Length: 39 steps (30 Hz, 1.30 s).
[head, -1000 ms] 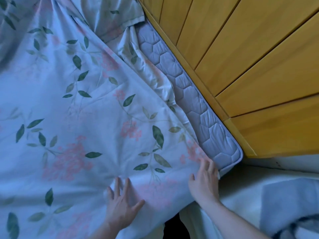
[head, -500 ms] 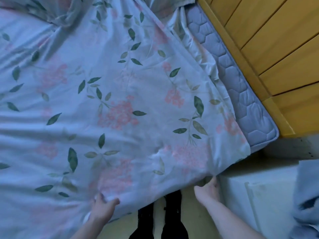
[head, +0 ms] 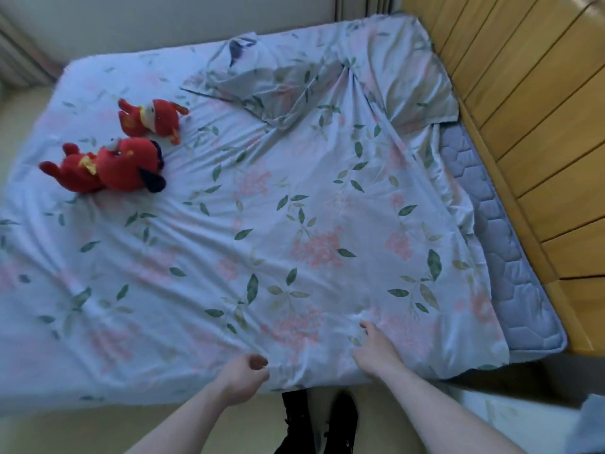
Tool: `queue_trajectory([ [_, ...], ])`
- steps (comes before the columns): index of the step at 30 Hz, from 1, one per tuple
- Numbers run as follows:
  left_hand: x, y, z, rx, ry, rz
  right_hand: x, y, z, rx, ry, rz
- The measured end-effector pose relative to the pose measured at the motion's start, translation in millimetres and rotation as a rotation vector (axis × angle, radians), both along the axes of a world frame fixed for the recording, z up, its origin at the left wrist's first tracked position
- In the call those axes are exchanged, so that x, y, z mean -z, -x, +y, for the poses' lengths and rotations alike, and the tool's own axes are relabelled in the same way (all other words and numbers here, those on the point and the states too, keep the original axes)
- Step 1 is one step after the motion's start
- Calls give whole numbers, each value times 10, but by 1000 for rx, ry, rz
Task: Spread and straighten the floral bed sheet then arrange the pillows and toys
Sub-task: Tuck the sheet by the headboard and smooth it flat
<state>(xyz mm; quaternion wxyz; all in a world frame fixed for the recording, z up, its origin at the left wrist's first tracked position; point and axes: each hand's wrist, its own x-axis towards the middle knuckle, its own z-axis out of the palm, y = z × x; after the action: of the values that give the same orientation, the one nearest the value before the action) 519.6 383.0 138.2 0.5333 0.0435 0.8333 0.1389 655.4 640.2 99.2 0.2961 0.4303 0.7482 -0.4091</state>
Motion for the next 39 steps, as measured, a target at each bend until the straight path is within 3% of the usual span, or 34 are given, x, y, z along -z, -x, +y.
queue_trajectory([
  [5,-985,186,-634,-168,-29,204,-850,394,-370,-118,24,96],
  [12,-1507,314,-1649,-376,-77,303,-1596,1013,-990,-271,38,207],
  [32,-1587,1518,-4496,-478,-99,333,-1758,2217,-3763,-439,5,159],
  [39,-1485,1953,-4954,-527,-95,342,-1718,2891,-4191,-566,-5,107],
])
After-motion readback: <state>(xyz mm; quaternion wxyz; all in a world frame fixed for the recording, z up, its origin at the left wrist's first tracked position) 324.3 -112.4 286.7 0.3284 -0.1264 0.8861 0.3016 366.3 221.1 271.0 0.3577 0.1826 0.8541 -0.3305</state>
